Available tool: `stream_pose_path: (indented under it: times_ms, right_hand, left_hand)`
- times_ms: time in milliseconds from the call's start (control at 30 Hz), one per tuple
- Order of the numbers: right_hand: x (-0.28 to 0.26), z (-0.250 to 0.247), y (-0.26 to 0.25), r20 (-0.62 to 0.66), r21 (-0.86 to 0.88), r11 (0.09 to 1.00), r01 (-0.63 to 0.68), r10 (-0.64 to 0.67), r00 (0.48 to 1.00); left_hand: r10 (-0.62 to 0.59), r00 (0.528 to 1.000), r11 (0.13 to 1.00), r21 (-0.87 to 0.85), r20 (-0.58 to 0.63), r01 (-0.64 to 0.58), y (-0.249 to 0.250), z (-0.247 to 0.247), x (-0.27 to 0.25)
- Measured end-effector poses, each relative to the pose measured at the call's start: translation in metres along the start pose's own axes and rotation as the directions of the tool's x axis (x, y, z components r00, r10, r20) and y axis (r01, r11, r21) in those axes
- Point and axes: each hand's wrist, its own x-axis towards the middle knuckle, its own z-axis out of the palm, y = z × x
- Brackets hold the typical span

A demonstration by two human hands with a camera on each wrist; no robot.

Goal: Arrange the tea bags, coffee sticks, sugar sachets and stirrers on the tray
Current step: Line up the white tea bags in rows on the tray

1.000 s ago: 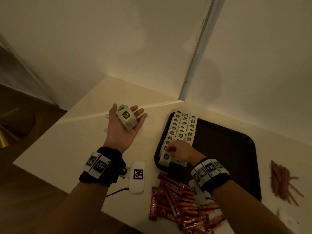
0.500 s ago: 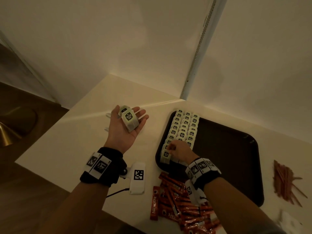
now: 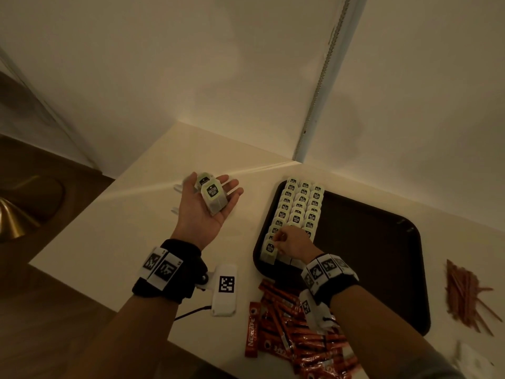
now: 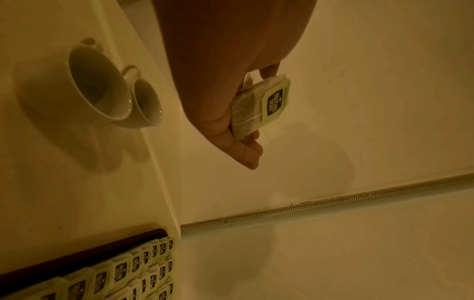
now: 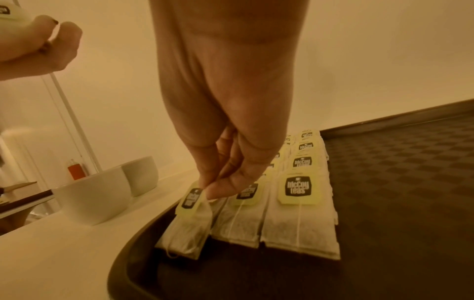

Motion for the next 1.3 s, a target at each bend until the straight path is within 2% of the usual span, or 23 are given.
stream_pose_path:
  times_ms: [200, 300, 367, 433, 500, 567, 633, 700, 767, 867, 1000, 1100, 1300]
  right_hand:
    - [0.002, -0.001, -0.002, -0.072, 0.001, 1.0, 0.02, -0.02, 0.997]
    - [0.003, -0.017, -0.017, -0.227, 0.126, 0.985, 0.115, -0.084, 0.97]
    - [-0.005, -0.039, -0.041, -0.398, 0.22, 0.931, 0.292, -0.188, 0.898]
    - [-0.019, -0.063, -0.073, -0.492, 0.212, 0.832, 0.513, -0.362, 0.791]
    - [-0.033, -0.08, -0.1, -0.43, 0.143, 0.746, 0.65, -0.545, 0.72]
    - [-0.041, -0.089, -0.117, -0.33, 0.055, 0.703, 0.709, -0.657, 0.677]
    - [-0.043, -0.097, -0.126, -0.306, -0.033, 0.687, 0.726, -0.698, 0.647]
    - [-0.044, -0.111, -0.132, -0.339, -0.06, 0.677, 0.734, -0.705, 0.623]
    - [-0.047, -0.129, -0.14, -0.379, -0.03, 0.679, 0.733, -0.687, 0.621]
    - [-0.055, -0.154, -0.152, -0.411, 0.001, 0.702, 0.712, -0.649, 0.64]
    - [-0.068, -0.174, -0.164, -0.42, -0.06, 0.699, 0.713, -0.665, 0.617]
    - [-0.076, -0.182, -0.171, -0.393, -0.045, 0.702, 0.711, -0.667, 0.633]
    - [-0.081, -0.185, -0.177, -0.467, -0.059, 0.751, 0.658, -0.604, 0.646]
  left_hand:
    - [-0.024, 1.0, 0.999, 0.034, 0.004, 0.024, -0.001, 0.0, -0.003]
    - [-0.084, 0.996, 0.994, 0.076, 0.004, 0.083, -0.002, 0.001, -0.003]
    - [-0.145, 0.989, 0.983, 0.116, 0.012, 0.142, -0.003, 0.005, -0.003]
    - [-0.188, 0.981, 0.969, 0.17, 0.04, 0.179, -0.006, 0.013, -0.003]
    - [-0.201, 0.975, 0.963, 0.201, 0.095, 0.179, -0.007, 0.022, -0.004]
    - [-0.203, 0.966, 0.963, 0.213, 0.158, 0.168, -0.007, 0.032, -0.006]
    - [-0.199, 0.958, 0.965, 0.213, 0.208, 0.154, -0.005, 0.041, -0.008]
    - [-0.174, 0.958, 0.963, 0.243, 0.226, 0.118, -0.003, 0.049, -0.008]
    - [-0.114, 0.966, 0.96, 0.275, 0.232, 0.047, -0.001, 0.054, -0.007]
    - [0.008, 0.967, 0.974, 0.216, 0.255, -0.064, -0.001, 0.061, -0.005]
    - [0.144, 0.948, 0.959, 0.195, 0.283, -0.204, -0.004, 0.07, -0.003]
    - [0.187, 0.934, 0.962, 0.137, 0.304, -0.237, -0.008, 0.075, -0.003]
    - [0.208, 0.912, 0.962, 0.093, 0.354, -0.255, -0.014, 0.081, -0.009]
